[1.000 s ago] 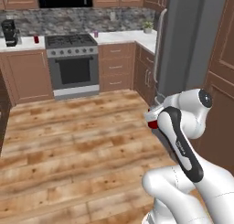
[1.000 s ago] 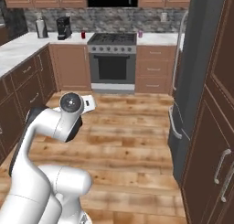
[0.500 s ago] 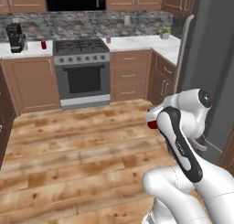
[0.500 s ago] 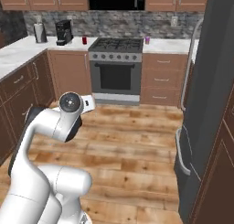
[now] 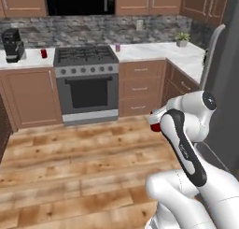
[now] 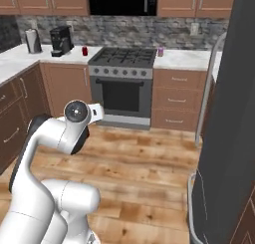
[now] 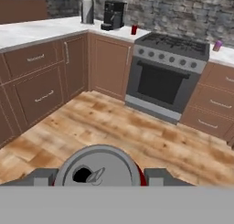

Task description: Four empty soda cans are scattered around the kitchen. Gather all the cans and cluster them next to the stove for recycling.

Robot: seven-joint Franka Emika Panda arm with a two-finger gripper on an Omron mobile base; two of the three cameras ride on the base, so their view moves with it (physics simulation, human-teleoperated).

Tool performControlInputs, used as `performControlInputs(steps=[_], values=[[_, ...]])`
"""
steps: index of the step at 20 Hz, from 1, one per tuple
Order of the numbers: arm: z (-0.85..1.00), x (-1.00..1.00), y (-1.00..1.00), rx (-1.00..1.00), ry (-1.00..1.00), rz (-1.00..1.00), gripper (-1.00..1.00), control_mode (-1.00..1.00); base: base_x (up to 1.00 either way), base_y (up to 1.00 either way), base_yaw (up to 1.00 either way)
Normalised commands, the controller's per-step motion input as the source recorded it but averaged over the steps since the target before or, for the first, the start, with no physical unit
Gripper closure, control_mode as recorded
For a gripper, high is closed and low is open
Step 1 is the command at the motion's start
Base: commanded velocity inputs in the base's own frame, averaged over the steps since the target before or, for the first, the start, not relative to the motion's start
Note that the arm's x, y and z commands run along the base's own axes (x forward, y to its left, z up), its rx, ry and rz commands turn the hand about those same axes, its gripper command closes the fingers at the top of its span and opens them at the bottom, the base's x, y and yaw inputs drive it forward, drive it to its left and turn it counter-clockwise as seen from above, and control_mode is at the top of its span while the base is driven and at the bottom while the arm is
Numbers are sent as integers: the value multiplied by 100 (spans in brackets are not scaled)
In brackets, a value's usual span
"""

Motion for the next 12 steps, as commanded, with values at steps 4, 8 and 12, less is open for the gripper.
performControlInputs(steps=[4,8,12], values=[[0,0,0,0,0,0,100,100,100,-46,12],[0,0,0,0,0,0,100,100,100,-49,12],[0,0,0,0,0,0,100,100,100,-49,11]])
